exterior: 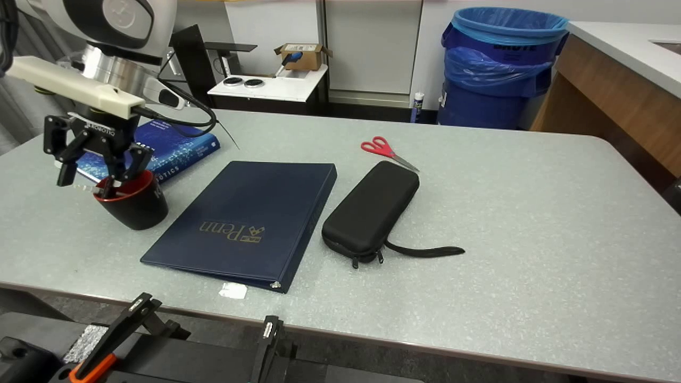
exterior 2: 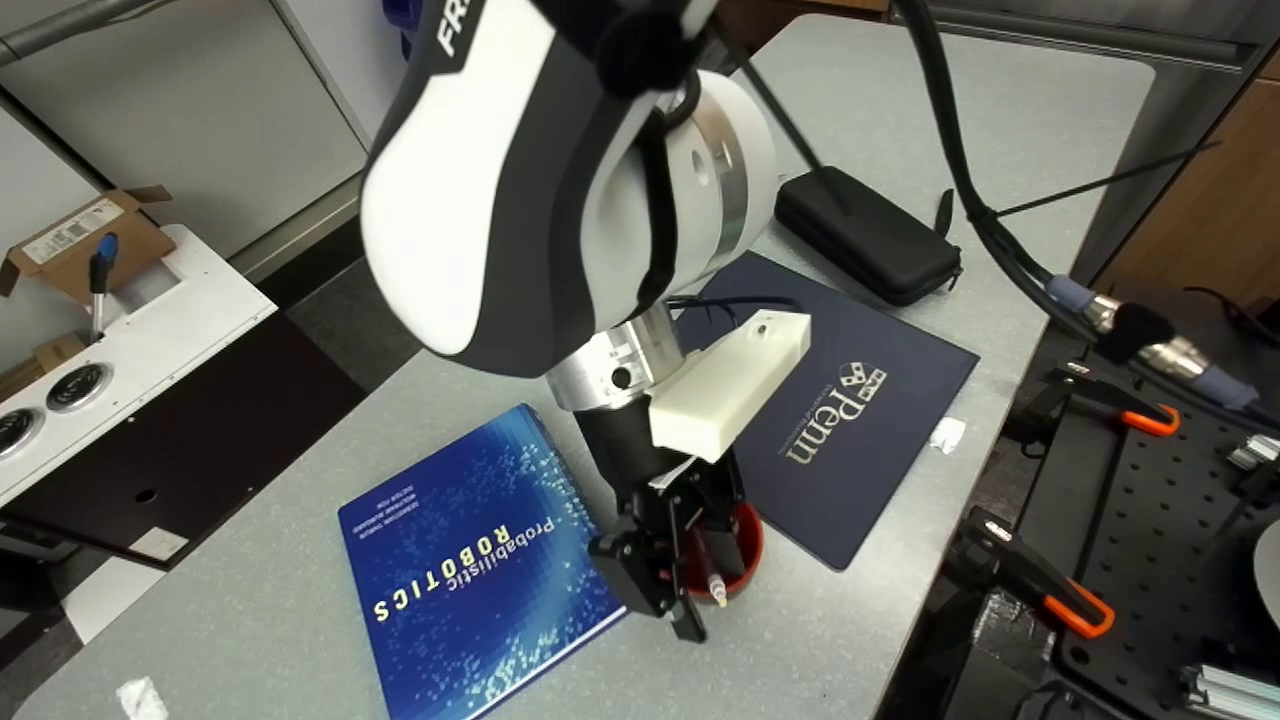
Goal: Remove the marker from the mug cup
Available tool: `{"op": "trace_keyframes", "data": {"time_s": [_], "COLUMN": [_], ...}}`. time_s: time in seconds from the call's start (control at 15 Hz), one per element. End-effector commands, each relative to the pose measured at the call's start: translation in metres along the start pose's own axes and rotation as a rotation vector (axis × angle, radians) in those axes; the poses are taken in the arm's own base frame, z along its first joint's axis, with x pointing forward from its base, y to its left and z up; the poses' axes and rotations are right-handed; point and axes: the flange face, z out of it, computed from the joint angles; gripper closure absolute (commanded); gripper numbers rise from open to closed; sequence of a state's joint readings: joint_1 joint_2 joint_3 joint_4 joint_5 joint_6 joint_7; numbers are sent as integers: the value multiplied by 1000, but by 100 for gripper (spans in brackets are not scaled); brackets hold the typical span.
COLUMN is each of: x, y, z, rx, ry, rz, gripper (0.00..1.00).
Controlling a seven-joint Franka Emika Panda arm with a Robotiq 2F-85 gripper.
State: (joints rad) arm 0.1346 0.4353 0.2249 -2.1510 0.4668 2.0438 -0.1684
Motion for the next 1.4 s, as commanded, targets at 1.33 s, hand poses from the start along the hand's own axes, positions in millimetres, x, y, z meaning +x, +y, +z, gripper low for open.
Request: {"op": "trace_keyframes", "data": {"time_s": [1.33], "x": [-107], "y": [-37], "z": [-35], "rx": [-16], "ry": [196], "rz": [-139], "gripper": [97]}}
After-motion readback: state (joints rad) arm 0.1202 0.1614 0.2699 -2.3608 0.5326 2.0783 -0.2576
